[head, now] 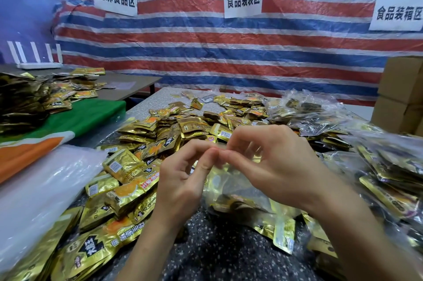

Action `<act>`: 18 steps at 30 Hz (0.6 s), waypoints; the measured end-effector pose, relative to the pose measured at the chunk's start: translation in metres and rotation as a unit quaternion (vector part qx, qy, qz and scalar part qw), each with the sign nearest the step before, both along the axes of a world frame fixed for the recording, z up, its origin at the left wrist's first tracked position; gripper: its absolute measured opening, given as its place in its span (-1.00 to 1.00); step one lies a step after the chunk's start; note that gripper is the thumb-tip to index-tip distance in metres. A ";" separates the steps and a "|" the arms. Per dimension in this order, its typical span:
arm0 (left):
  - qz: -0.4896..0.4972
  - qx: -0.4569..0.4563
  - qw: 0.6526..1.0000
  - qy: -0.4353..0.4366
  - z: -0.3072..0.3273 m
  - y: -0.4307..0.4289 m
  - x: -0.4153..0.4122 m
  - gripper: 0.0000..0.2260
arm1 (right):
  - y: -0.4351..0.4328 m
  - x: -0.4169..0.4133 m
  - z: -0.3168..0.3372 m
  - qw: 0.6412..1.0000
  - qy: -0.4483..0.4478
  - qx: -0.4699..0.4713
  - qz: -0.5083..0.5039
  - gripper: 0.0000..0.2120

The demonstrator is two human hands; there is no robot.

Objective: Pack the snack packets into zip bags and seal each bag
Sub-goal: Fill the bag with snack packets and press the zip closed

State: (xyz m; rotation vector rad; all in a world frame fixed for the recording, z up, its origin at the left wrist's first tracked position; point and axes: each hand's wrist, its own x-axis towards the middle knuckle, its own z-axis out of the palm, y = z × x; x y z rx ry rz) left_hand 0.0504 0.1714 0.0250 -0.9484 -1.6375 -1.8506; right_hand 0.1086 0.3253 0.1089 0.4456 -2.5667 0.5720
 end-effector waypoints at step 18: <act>-0.077 0.067 0.995 -0.005 0.011 -0.005 0.006 -0.83 | 0.010 0.004 0.013 0.996 -0.044 -0.014 0.076 -0.93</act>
